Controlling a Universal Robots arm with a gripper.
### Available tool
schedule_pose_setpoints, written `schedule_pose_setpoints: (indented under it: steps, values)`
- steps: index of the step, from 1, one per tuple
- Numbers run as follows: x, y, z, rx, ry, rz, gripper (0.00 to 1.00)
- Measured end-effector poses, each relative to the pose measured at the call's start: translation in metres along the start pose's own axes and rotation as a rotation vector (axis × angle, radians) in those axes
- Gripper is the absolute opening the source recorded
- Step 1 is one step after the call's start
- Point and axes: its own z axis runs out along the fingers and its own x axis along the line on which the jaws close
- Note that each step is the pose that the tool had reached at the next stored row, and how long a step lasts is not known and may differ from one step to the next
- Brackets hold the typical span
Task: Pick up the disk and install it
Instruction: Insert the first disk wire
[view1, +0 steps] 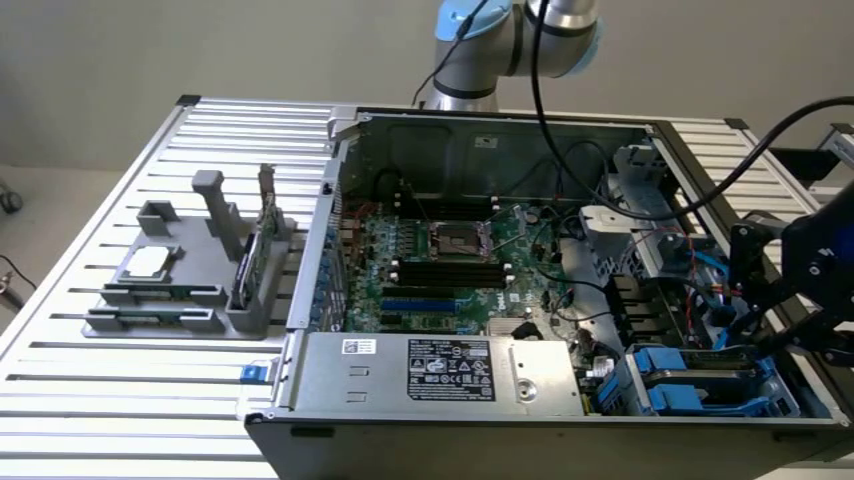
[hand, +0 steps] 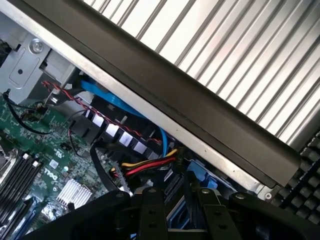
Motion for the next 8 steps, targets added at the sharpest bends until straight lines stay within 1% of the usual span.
schedule_pose_setpoints:
  steps: [3, 6, 8]
  values:
    - [-0.0007, 0.0008, 0.0015, -0.0038, 0.0073, 0.002, 0.31]
    - [-0.0017, 0.0018, 0.0026, -0.0059, 0.0127, 0.004, 0.31]
    - [-0.0022, 0.0023, 0.0035, -0.0085, 0.0166, 0.007, 0.31]
